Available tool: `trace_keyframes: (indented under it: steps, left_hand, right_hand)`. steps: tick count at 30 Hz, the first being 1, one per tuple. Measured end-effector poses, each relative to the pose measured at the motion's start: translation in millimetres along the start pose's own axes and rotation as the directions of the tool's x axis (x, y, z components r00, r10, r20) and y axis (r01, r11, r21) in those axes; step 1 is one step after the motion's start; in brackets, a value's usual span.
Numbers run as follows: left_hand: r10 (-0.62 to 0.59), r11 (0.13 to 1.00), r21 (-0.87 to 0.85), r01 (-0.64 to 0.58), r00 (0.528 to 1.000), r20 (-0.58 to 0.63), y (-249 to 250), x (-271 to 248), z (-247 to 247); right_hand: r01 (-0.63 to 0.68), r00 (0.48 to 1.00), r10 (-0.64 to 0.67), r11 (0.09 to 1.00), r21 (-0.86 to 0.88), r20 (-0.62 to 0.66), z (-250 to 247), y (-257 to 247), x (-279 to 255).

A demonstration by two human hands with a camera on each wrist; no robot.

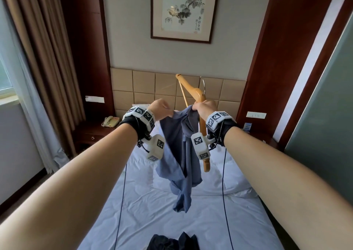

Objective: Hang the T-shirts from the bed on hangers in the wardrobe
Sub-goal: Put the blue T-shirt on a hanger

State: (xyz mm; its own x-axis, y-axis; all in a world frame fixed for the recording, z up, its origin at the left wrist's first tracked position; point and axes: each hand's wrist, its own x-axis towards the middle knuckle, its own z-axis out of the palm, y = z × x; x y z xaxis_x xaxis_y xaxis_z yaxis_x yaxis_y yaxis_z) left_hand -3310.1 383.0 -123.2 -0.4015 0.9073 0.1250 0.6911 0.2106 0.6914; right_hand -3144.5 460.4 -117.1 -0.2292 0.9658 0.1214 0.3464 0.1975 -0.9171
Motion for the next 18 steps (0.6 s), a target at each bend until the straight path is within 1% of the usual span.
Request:
trace_keyframes:
  steps: [1, 3, 6, 7, 9, 10, 12, 13, 15, 18]
  left_hand:
    - [0.019, 1.0, 0.009, -0.019, 0.997, 0.07, 1.9, -1.3, 2.2]
    - [0.003, 0.999, 0.033, -0.009, 0.983, 0.184, 4.4, -1.9, 7.5]
    - [-0.054, 0.993, 0.118, 0.023, 0.964, 0.259, 7.8, -7.2, 15.7]
    - [-0.081, 0.995, 0.082, 0.06, 0.959, 0.273, 6.8, -8.0, 19.8]
    - [-0.155, 0.975, -0.107, 0.193, 0.946, 0.284, 2.6, -7.2, 28.1]
    - [-0.193, 0.941, -0.216, 0.26, 0.938, 0.288, 0.0, -6.5, 30.9]
    - [-0.231, 0.851, -0.406, 0.334, 0.931, 0.282, -1.0, -4.6, 32.6]
    - [-0.237, 0.799, -0.491, 0.347, 0.932, 0.273, 1.1, -5.1, 31.1]
    - [-0.248, 0.688, -0.635, 0.351, 0.936, 0.248, 5.8, -6.0, 27.1]
    - [-0.245, 0.57, -0.756, 0.321, 0.945, 0.216, 5.8, -5.0, 22.5]
  right_hand:
    - [0.005, 1.0, -0.005, 1.0, 0.018, 0.004, 0.4, -0.8, 0.4]
    - [0.008, 1.0, -0.008, 0.999, 0.051, 0.016, 1.8, -3.0, 0.0]
    - [0.026, 0.999, -0.029, 0.995, 0.099, 0.027, 4.1, -5.3, -0.7]
    - [0.036, 0.999, -0.039, 0.991, 0.126, 0.027, 4.4, -6.0, -1.9]
    - [0.057, 0.997, -0.064, 0.988, 0.147, 0.046, 4.3, -5.1, -1.4]
    - [0.06, 0.995, -0.071, 0.988, 0.145, 0.071, 3.7, -3.6, -0.7]
    - [0.058, 0.99, -0.076, 0.988, 0.145, 0.118, 2.7, 1.8, 2.8]
    - [0.054, 0.987, -0.073, 0.989, 0.135, 0.14, 2.3, 5.7, 5.5]
    - [0.037, 0.979, -0.048, 0.998, 0.057, 0.197, 2.9, 16.1, 9.7]
    - [0.034, 0.956, -0.029, 0.999, -0.011, 0.292, 4.6, 35.0, 7.7]
